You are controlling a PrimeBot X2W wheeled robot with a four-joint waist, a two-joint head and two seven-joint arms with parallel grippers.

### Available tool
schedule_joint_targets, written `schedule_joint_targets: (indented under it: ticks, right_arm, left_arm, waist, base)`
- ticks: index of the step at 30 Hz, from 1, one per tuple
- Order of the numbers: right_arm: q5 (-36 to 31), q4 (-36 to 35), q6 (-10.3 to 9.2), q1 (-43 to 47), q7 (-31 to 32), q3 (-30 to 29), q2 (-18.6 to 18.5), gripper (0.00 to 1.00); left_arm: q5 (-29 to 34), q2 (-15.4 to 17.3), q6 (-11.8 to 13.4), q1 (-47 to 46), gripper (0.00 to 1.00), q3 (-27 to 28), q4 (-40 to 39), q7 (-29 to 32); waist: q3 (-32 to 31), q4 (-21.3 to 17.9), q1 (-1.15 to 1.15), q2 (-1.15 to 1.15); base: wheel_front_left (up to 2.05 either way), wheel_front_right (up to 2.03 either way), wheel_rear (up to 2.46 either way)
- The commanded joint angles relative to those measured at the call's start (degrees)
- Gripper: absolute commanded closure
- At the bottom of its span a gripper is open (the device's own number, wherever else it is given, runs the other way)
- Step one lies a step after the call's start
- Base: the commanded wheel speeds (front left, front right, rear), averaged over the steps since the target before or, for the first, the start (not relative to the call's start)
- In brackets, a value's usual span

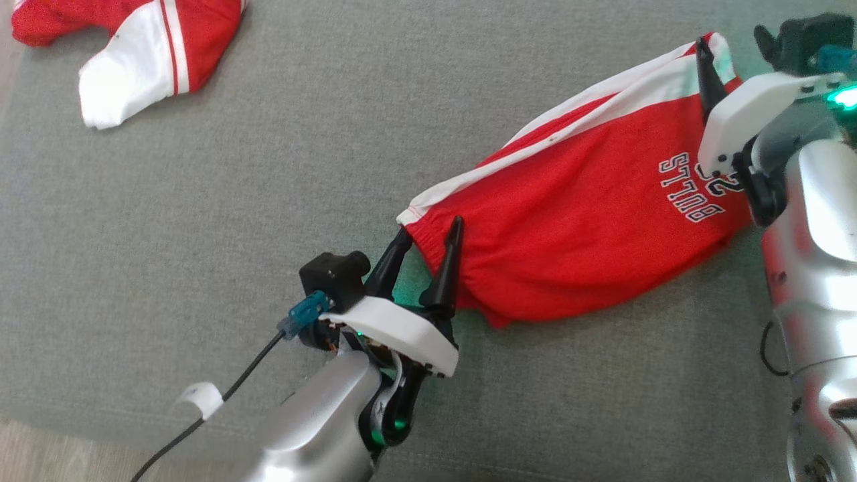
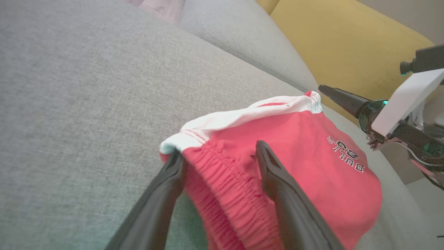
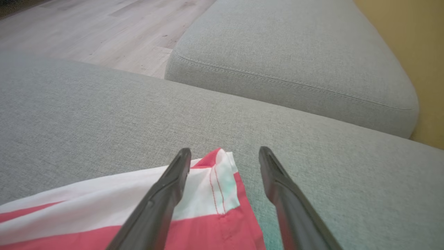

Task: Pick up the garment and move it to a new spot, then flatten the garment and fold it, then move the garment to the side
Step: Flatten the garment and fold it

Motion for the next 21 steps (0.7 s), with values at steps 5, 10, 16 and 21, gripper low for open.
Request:
schedule_joint_targets:
  ticks: [5,10,16,21]
  right_arm:
    - [1.7,1.8,0.22,-1.6,-2.9,1.9,0.9,0.00]
    - [3.7,4.6,0.22,-0.7,-4.3,3.4,0.5,0.00]
    - [6.6,7.6,0.22,1.4,-3.6,4.3,-1.2,0.00]
    - [8.6,10.0,0.22,3.0,-1.2,4.2,-3.1,0.00]
  left_arm:
    - [2.2,3.2,1.5,0.5,0.00,0.0,-1.9,-0.7]
    - [2.5,6.6,2.9,4.0,0.00,-0.8,-4.9,0.4]
    - [2.2,11.2,5.5,8.7,0.00,-0.3,-10.4,1.3]
    - [3.5,15.5,8.6,11.1,0.00,1.4,-14.2,0.3]
  waist:
    - [-3.0,-1.4,0.00,0.00]
    - [-6.3,-2.1,0.00,0.00]
    - [-9.9,-1.7,0.00,0.00]
    - [-10.7,-0.7,0.00,0.00]
  base:
    - [0.00,0.00,0.00]
    - [0.00,0.00,0.00]
    - [0.00,0.00,0.00]
    - [0.00,0.00,0.00]
